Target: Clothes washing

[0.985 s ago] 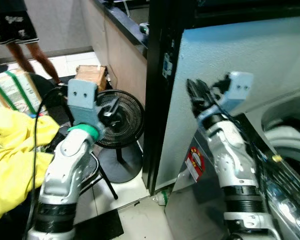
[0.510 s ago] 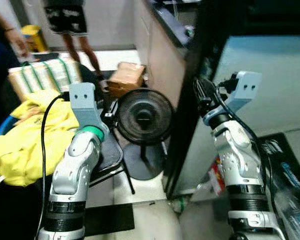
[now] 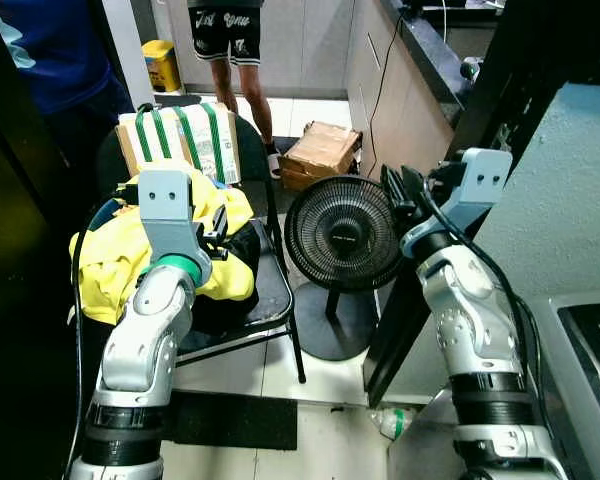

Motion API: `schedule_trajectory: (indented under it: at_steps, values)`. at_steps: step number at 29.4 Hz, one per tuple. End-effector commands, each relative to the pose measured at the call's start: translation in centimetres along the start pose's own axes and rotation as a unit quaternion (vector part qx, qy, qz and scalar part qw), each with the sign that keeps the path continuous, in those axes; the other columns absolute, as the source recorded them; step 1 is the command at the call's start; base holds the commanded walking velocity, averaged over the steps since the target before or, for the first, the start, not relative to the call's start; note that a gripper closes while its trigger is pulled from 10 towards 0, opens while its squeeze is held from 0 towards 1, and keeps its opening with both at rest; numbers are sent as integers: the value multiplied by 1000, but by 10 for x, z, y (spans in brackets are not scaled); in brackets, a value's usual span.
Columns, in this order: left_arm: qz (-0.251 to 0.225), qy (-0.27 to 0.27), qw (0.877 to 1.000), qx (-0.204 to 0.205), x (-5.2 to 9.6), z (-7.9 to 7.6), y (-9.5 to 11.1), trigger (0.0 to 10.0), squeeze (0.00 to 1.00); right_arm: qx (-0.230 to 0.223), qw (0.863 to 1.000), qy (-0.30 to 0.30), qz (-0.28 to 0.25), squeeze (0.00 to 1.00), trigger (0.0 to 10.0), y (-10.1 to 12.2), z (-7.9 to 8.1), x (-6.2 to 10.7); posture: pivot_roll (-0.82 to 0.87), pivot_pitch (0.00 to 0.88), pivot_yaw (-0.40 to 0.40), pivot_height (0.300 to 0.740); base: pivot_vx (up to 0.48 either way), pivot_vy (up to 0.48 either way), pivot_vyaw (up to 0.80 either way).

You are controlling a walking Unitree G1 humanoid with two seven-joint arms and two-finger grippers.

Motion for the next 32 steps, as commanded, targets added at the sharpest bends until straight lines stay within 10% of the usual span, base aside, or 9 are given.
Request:
schedule_trajectory:
  at_steps: [1,32]
  values:
    - [3,9,1000,-5,3,3,-2,10000,0,-8,1000,4,16,0,10000,-7,4,1,87,0,14,740,0,480,0]
    - [-5,43,999,18,-1,2,-4,10000,0,37,995,28,94,0,10000,-27,6,8,55,5,-33,740,0,108,0]
Point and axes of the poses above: a point about 5 cm out from each wrist's last joint towards the gripper, its own x axis pointing back from the gripper into the wrist, its own y axis along the axis of the wrist's last joint, z = x × y, the point moved 1 cm from there along -x, pointing out of the wrist towards the gripper, and after that the axes turned 10 degrees about -x, right-handed, at the moved point
